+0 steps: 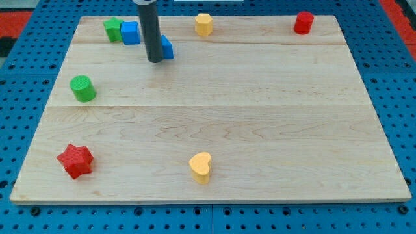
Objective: Move the blue triangle towards the yellow hexagon
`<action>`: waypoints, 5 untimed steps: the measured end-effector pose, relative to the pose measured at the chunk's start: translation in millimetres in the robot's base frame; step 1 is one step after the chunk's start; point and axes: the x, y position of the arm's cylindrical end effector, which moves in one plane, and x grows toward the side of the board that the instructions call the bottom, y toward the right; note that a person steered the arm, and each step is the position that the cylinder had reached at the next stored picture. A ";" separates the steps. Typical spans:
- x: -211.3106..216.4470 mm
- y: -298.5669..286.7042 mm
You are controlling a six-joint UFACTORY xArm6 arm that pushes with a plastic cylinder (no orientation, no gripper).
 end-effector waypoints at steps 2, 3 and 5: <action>-32.1 13.9; -42.1 43.7; -48.3 115.4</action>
